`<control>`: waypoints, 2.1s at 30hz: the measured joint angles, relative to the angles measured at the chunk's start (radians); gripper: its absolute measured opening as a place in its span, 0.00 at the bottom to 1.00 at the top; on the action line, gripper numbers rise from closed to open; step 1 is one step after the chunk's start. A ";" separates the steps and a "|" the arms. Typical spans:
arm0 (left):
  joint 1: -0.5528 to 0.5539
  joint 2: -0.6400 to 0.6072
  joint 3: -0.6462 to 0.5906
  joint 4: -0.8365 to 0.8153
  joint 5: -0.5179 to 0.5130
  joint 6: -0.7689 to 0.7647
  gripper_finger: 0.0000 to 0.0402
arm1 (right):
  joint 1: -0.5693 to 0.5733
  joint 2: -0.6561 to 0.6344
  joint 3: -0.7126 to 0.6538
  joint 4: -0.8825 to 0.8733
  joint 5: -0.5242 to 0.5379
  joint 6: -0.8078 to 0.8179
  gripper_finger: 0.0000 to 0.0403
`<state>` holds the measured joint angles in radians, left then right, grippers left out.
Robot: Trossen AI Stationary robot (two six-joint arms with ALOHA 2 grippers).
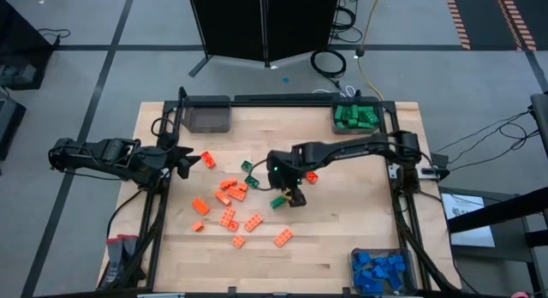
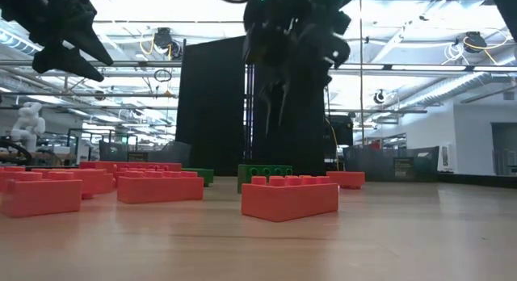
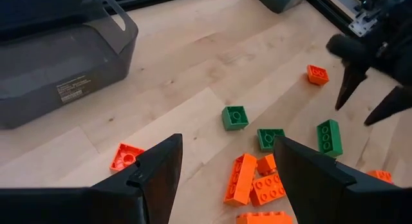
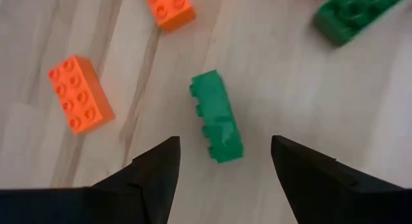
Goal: Sort blocks
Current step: Put the green game piece into the top right black bin
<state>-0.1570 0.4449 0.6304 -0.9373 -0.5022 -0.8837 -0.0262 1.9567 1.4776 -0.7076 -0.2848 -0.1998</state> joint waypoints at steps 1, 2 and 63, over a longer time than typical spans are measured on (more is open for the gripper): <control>0.000 0.000 0.000 0.000 0.000 0.000 0.61 | 0.006 0.010 0.000 0.000 0.000 -0.003 0.60; 0.000 0.000 0.000 0.000 0.000 0.000 0.61 | 0.013 0.022 0.000 -0.001 0.000 -0.005 0.60; 0.000 0.000 0.000 -0.023 -0.003 -0.002 0.61 | -0.839 -0.307 0.000 -0.420 0.545 0.425 0.18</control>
<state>-0.1571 0.4446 0.6304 -0.9600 -0.5056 -0.8854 -0.8655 1.6492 1.4772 -1.1271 0.2600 0.2254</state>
